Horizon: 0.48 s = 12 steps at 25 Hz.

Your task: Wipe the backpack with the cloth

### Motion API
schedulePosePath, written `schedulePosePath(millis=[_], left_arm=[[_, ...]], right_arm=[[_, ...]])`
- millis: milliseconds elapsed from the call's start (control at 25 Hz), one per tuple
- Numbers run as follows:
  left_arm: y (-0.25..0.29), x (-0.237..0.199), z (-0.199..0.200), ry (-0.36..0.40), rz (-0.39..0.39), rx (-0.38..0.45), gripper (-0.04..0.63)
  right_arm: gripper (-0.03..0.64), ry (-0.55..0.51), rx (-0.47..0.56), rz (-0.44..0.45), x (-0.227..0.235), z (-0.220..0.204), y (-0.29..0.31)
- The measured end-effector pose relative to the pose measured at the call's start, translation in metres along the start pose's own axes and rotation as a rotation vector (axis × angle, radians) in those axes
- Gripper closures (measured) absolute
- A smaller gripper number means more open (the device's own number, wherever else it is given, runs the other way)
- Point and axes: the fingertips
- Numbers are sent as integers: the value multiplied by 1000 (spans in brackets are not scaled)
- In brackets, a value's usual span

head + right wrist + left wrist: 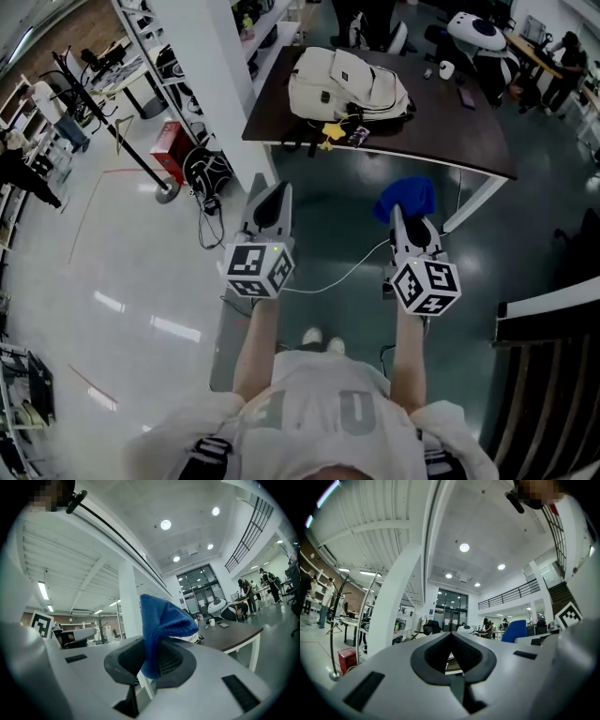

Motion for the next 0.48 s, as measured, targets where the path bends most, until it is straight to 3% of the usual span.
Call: schedulePosePath(millis=[200, 480], left_arm=[[-16, 15, 8, 0, -63, 21, 594], [-34, 13, 13, 15, -89, 29, 594]], right_arm=[[572, -12, 32, 3, -26, 2, -22], [572, -28, 37, 31, -55, -2, -26]])
Point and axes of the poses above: the fingertips, and each gripper's own axes: y forward along the fingers, x to its right, z out of its top, and after that the axes turned 9 degrees about z, right-handed
